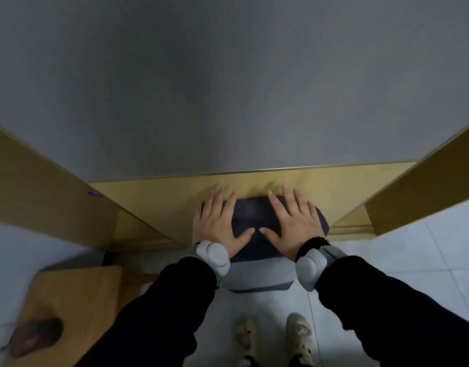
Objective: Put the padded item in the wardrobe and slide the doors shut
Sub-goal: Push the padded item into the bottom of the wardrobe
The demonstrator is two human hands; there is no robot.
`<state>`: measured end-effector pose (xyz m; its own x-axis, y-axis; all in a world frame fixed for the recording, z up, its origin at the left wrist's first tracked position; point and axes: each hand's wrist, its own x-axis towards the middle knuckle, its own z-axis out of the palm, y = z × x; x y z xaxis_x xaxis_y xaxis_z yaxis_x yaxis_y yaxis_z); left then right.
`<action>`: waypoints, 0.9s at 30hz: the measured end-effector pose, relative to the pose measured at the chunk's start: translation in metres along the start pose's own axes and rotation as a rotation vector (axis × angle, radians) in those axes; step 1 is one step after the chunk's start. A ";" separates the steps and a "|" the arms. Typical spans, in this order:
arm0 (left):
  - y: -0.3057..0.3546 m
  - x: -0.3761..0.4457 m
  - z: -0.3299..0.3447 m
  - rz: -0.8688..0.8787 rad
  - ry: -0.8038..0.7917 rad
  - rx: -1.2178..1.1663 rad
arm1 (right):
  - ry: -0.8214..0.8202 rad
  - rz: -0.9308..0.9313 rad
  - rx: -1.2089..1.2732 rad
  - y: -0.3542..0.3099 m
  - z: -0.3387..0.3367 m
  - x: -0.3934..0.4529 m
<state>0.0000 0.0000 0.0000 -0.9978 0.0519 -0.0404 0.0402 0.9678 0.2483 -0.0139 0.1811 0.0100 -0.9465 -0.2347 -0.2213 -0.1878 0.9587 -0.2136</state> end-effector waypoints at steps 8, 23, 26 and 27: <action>-0.020 0.005 0.049 -0.090 -0.264 -0.006 | -0.226 0.133 -0.028 0.013 0.052 0.017; -0.011 0.022 0.085 0.081 -0.490 0.076 | -0.237 0.128 -0.183 0.031 0.066 0.018; -0.004 0.022 0.087 0.079 -0.527 0.098 | -0.265 0.088 -0.176 0.034 0.066 0.014; -0.002 0.020 0.088 0.071 -0.536 0.114 | -0.287 0.076 -0.181 0.035 0.067 0.013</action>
<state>-0.0157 0.0209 -0.0860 -0.8272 0.2076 -0.5222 0.1418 0.9763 0.1635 -0.0157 0.2006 -0.0641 -0.8519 -0.1727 -0.4945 -0.1877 0.9820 -0.0197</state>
